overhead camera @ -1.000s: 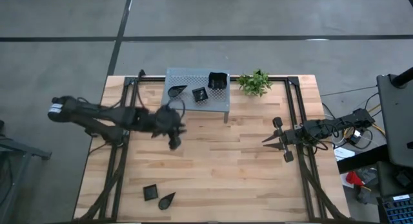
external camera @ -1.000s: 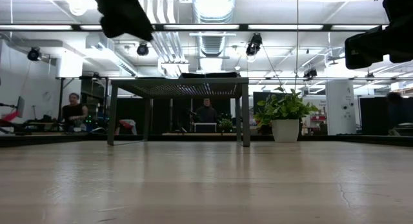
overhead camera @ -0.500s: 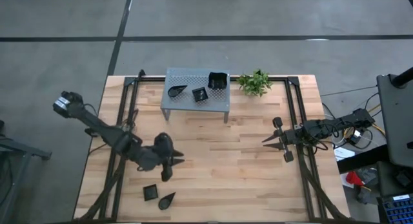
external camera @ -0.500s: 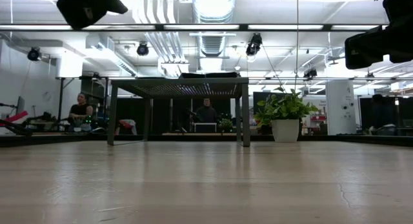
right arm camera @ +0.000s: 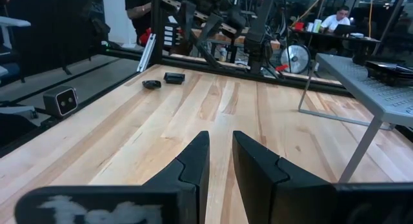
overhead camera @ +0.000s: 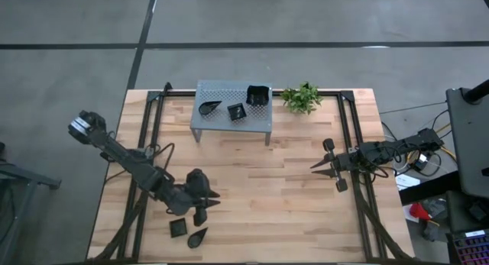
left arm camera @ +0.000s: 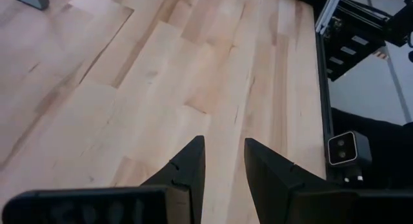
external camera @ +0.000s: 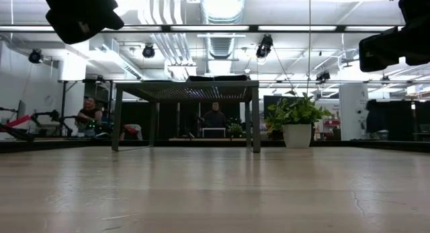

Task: Pick & Place Mini shaped plates
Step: Stack the black drop-shaped plate on top of the black drop-shaped plates on the shelf

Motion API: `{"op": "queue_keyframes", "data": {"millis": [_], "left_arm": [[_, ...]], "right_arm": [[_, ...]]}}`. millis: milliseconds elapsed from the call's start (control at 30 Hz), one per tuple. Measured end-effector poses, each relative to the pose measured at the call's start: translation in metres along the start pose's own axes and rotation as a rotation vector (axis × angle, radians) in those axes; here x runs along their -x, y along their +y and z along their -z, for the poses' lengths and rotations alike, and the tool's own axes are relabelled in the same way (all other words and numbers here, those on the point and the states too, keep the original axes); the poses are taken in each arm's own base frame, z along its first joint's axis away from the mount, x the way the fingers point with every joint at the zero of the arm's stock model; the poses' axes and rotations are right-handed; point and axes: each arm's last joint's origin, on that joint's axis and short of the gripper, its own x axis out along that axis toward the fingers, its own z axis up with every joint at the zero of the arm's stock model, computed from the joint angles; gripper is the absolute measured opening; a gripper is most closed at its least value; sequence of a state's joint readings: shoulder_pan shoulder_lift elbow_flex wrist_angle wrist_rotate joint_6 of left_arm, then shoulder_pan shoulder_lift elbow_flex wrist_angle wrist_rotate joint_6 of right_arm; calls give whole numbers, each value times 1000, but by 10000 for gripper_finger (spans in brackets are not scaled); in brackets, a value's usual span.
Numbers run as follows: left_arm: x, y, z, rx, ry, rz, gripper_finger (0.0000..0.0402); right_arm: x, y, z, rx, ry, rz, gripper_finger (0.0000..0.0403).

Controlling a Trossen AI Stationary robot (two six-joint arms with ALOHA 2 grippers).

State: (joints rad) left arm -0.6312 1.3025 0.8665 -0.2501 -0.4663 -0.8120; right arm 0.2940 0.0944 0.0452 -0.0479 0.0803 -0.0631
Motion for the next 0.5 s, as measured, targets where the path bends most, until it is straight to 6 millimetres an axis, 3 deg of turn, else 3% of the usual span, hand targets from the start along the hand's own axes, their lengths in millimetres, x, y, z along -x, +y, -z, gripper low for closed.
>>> {"op": "queue_keyframes", "data": {"millis": [300,500], "left_arm": [[-4,-3,4,3,7,7,101],[-11,-17,18,32,50,82,101]], "right_arm": [[0,0,0,0,0,0,63],[0,0,0,0,0,0,63]]}}
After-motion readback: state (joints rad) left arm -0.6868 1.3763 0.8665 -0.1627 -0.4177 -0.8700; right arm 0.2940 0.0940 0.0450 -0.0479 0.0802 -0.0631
